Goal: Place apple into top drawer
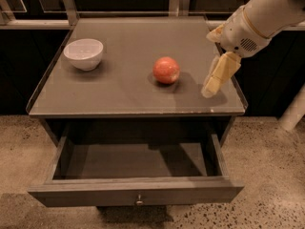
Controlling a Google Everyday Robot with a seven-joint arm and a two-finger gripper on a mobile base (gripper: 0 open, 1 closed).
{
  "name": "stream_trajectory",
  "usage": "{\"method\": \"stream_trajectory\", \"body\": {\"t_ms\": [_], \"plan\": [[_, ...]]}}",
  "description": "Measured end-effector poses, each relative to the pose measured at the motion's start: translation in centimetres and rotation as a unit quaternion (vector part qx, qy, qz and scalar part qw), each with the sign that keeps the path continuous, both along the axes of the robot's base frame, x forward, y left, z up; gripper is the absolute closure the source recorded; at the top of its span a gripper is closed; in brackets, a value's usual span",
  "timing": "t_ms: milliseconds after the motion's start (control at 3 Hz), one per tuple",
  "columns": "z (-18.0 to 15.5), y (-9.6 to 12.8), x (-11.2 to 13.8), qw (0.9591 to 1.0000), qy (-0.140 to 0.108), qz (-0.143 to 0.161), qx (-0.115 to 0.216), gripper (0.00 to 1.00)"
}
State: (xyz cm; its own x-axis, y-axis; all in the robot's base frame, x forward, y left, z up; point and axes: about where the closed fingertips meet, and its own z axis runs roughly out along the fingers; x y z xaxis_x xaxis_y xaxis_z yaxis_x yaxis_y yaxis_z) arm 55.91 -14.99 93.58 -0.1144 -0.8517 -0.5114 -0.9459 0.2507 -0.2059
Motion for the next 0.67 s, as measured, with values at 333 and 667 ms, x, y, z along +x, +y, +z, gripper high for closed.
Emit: {"method": "stream_trajectory", "body": {"t_ms": [333,667], "plan": [[-0.1,0.9,3.8,0.9989,-0.038,-0.007,0.025,0.00],[-0.8,2.0,6.8,0.9975,-0.052,-0.006,0.049,0.00]]}}
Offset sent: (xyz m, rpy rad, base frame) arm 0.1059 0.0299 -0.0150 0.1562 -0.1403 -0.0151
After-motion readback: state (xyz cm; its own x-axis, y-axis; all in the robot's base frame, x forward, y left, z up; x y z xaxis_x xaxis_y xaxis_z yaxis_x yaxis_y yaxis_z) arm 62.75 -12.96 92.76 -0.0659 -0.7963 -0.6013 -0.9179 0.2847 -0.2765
